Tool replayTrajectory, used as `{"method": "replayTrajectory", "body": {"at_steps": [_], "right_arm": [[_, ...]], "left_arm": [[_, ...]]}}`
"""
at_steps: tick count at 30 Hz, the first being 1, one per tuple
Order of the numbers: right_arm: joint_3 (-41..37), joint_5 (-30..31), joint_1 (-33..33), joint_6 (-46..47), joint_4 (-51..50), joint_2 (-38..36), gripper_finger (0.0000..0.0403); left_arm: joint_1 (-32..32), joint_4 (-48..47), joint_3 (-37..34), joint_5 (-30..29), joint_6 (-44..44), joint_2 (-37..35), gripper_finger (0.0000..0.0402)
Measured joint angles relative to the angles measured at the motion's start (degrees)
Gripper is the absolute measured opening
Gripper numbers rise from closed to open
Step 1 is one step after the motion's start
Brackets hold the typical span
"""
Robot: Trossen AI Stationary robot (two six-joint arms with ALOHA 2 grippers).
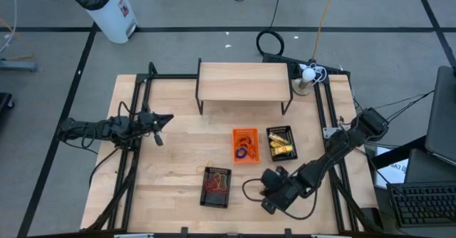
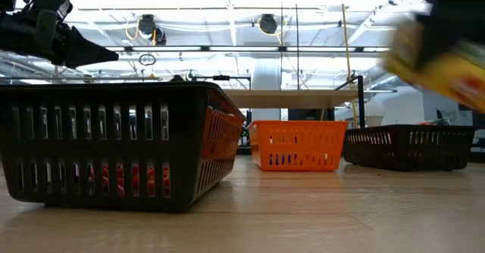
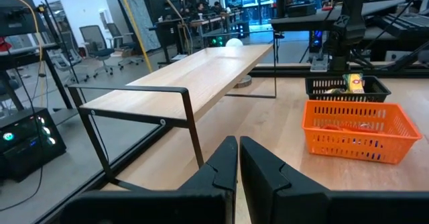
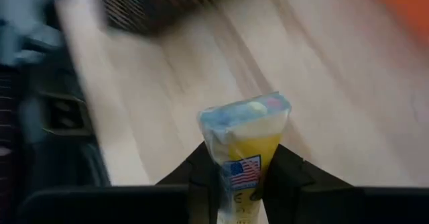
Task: Pick & Place Office Desk Supplies
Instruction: Put the yellow crayon box into the top black bin
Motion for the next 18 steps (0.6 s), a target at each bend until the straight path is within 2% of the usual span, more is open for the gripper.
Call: {"method": "replayTrajectory", "body": {"at_steps": [6, 11, 15, 18], "right_arm": [[0.0, 1.8, -5.0, -27.2, 13.3, -5.8, 0.0063], [0.1, 2.0, -11.7, -47.3, 15.9, -15.1, 0.0075], [-1.2, 1.7, -17.5, -59.3, 16.4, -24.3, 0.0062], [-6.4, 1.6, -21.0, -64.4, 20.4, -32.1, 0.0062]], "left_arm": [[0.0, 0.5, 0.0, 0.0, 0.0, 0.0, 0.0021], [0.0, 1.1, 0.0, 0.0, -0.9, 0.0, 0.0021], [0.0, 1.1, 0.0, 0.0, -1.2, 0.0, 0.0021], [0.0, 1.0, 0.0, 0.0, -1.4, 0.0, 0.0021]]}}
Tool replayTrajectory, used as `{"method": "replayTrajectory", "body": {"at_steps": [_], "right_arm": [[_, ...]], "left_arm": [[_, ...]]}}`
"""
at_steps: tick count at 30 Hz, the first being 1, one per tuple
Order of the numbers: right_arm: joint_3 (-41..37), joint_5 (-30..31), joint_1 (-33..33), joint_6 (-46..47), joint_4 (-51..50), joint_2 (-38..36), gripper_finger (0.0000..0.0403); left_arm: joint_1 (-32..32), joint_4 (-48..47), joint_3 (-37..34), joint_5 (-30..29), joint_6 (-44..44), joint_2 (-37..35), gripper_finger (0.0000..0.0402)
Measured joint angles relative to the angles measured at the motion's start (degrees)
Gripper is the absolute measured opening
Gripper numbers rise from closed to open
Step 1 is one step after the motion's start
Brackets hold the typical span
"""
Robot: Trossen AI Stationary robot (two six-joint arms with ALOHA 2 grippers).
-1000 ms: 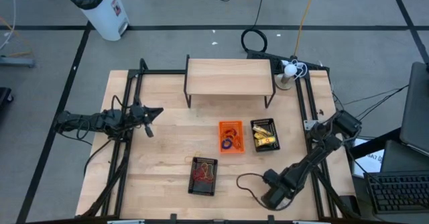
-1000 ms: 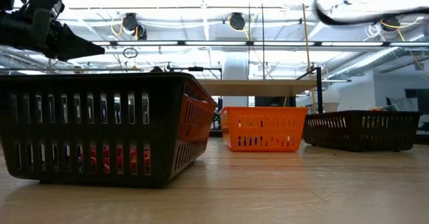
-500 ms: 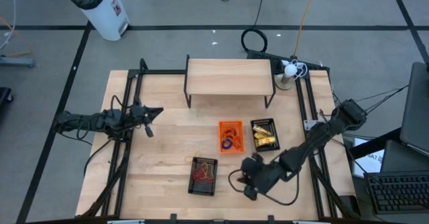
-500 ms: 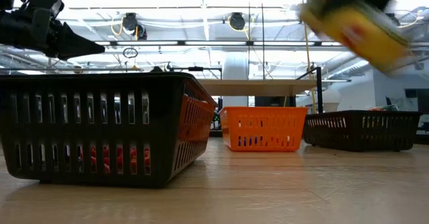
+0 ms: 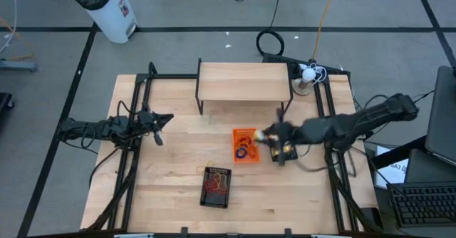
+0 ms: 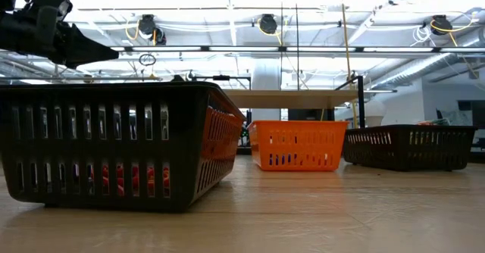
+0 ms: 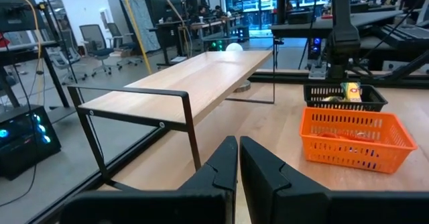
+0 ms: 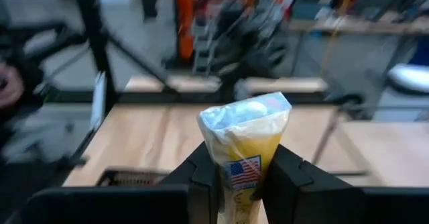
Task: Pick & Place Office Desk Supplies
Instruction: Put the yellow crayon box into the top black bin
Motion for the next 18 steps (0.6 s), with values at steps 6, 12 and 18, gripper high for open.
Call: {"method": "replayTrajectory", "body": {"at_steps": [6, 12, 18], "right_arm": [[-15.4, 0.2, -5.1, 1.3, 10.0, -17.1, 0.0069], [-32.2, 0.1, -5.4, 1.2, 18.2, -30.7, 0.0061], [-44.6, -0.2, -5.8, -0.4, 30.7, -42.8, 0.0069]], "left_arm": [[0.0, -0.1, 0.0, 0.5, -0.9, 0.0, 0.0021], [0.0, -0.7, 0.0, 0.5, -2.3, 0.0, 0.0021], [0.0, -2.7, 0.0, 0.5, -3.3, 0.0, 0.0021]]}}
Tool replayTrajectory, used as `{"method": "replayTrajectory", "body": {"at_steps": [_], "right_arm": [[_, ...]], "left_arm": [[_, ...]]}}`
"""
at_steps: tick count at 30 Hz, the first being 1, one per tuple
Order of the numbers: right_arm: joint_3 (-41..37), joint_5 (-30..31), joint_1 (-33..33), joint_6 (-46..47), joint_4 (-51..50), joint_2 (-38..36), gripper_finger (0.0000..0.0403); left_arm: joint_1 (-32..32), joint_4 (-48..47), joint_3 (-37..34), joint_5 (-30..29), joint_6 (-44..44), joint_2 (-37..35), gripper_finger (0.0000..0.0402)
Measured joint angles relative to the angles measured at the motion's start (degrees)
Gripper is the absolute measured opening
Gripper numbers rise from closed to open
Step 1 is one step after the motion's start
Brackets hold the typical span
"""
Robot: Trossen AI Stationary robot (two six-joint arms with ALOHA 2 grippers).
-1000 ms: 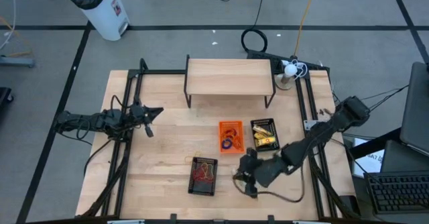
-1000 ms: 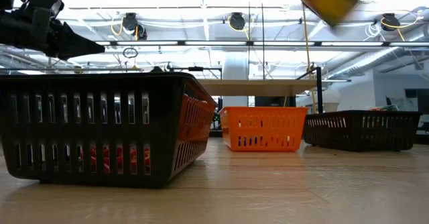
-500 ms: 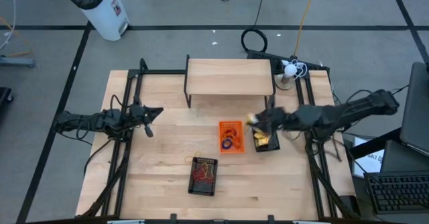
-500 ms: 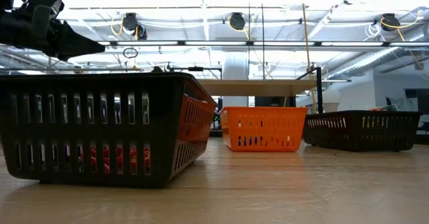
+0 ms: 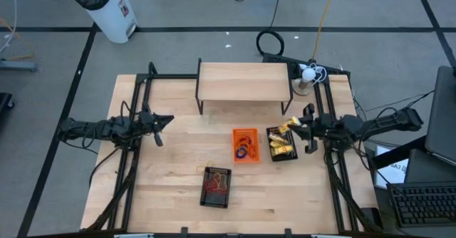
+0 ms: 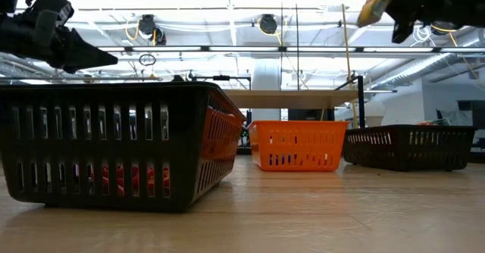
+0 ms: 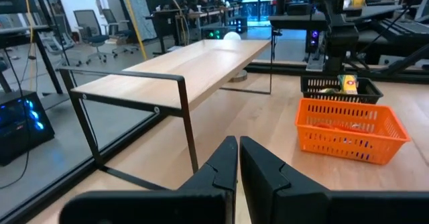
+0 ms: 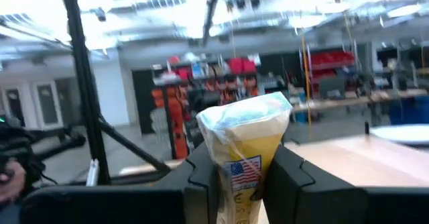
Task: Pick & Place Office Desk Supplies
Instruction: Put the yellow crayon box into the top black bin
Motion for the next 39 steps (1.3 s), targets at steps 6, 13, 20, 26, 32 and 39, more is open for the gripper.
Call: {"method": "replayTrajectory", "body": {"at_steps": [6, 13, 20, 26, 32, 39], "right_arm": [[-3.8, -4.1, -1.2, -3.0, -1.8, -10.5, 0.0062], [-3.8, -5.7, -1.7, -2.6, -11.1, -16.4, 0.0071], [-3.8, -5.4, -1.6, -2.6, -15.8, -17.0, 0.0063], [-2.7, -0.8, -1.6, -1.1, -17.1, -14.2, 0.0073], [7.1, 0.6, -1.6, 1.4, -26.4, -2.2, 0.0062], [22.5, 5.8, -1.7, 6.6, -45.0, 17.4, 0.0071]], "left_arm": [[0.0, -0.3, 0.0, -0.4, -1.3, 0.0, 0.0021], [0.0, -1.5, 0.0, -2.6, -3.3, 0.0, 0.0021], [0.0, -3.4, 0.0, -2.1, -5.8, 0.0, 0.0021], [0.0, -4.2, 0.0, -2.1, -5.8, 0.0, 0.0021], [0.0, -4.2, 0.0, -2.1, -5.8, 0.0, 0.0021], [0.0, -4.2, 0.0, -2.1, -5.7, 0.0, 0.0021]]}}
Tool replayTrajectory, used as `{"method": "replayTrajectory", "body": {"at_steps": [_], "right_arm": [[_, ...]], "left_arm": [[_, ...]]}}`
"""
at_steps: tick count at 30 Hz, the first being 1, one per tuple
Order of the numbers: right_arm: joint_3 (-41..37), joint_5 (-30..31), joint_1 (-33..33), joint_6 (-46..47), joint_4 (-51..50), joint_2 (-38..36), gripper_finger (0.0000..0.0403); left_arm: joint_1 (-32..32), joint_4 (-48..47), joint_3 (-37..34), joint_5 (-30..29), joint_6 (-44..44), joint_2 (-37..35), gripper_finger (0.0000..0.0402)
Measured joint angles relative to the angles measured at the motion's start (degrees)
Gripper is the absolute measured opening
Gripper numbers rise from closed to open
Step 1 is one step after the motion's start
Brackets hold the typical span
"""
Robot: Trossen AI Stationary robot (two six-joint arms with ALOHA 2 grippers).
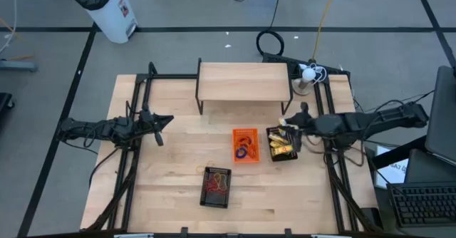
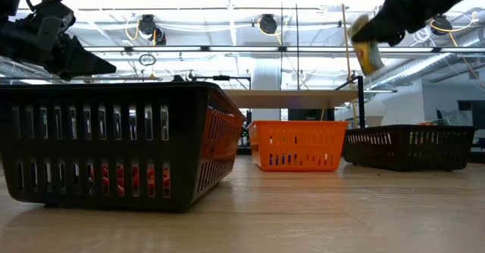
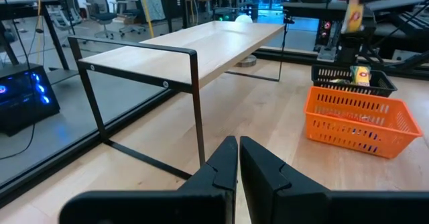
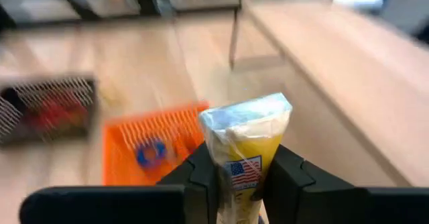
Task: Pick & Place Office Desk Supplies
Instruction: Put the yellow crayon box into the top black bin
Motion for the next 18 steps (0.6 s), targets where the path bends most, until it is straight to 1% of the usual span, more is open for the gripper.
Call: {"method": "replayTrajectory", "body": {"at_steps": [2, 4, 7, 9, 13, 18], "right_arm": [[3.9, 0.9, -0.2, 2.3, -6.5, 5.1, 0.0065], [6.8, 0.8, -0.8, 4.7, -10.9, 9.3, 0.0062], [8.5, 0.3, -2.3, 7.9, -16.2, 14.6, 0.0068], [8.9, -2.3, -3.4, 10.1, -18.8, 17.6, 0.0073], [9.1, -5.6, -4.4, 11.2, -19.4, 23.2, 0.0069], [9.1, -5.7, -4.9, 9.9, -19.3, 27.8, 0.0063]], "left_arm": [[0.0, 0.0, 0.0, 0.0, 0.1, 0.0, 0.0021], [0.0, 0.0, 0.0, 0.0, 0.1, 0.0, 0.0021], [0.0, -0.1, 0.0, 0.0, 0.4, 0.0, 0.0021], [0.0, -0.1, 0.0, 0.0, 0.6, 0.0, 0.0021], [0.0, -0.1, 0.0, 0.0, 1.2, 0.0, 0.0021], [0.0, -0.1, 0.0, 0.0, 1.2, 0.0, 0.0021]]}}
